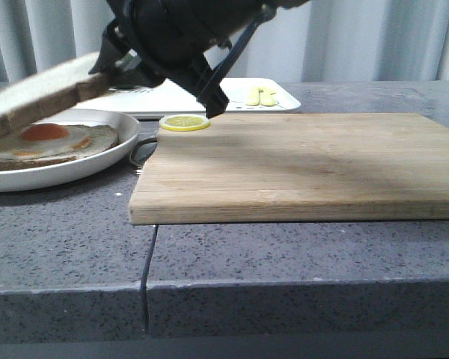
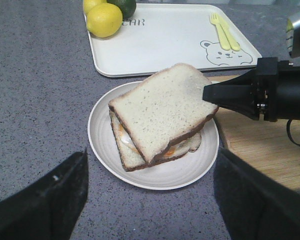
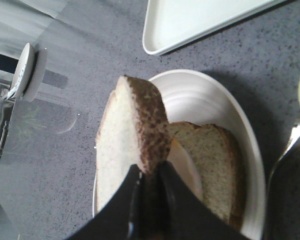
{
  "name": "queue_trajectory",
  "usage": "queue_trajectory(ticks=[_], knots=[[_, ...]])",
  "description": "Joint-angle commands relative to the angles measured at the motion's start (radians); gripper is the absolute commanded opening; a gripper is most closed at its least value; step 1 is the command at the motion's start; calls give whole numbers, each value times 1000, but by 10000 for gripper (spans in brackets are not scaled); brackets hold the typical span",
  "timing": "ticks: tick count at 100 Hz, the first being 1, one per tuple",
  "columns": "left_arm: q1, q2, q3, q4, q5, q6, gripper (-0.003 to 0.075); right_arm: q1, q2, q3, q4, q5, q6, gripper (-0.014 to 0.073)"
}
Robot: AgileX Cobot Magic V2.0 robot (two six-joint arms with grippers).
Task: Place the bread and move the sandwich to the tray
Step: 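Lower the bread onto the egg toast and open the right gripper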
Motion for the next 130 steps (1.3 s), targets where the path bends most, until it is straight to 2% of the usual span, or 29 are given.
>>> queue_trajectory(ticks=[1,30,59,68,96,118,130], knots=[[-3,11,-33,-25,-65,-3,494,-2,-42,-40,65,14,4,-76],[-3,11,-33,-25,-65,-3,494,-2,-40,-39,65,-8,4,-56],[-3,11,-33,-25,-65,-3,494,-2,-40,-14,65,0,3,224],[-3,11,-33,-25,-65,-3,494,-2,-40,0,65,0,3,253],[-3,11,-33,-25,-65,-3,494,-2,-40,11,62,-8,1,266],[-3,11,-33,-25,-65,-3,494,-2,-40,11,52,-9,-5,437],[-3,11,-33,-25,-65,-3,494,-2,-40,11,50,-14,-6,461]])
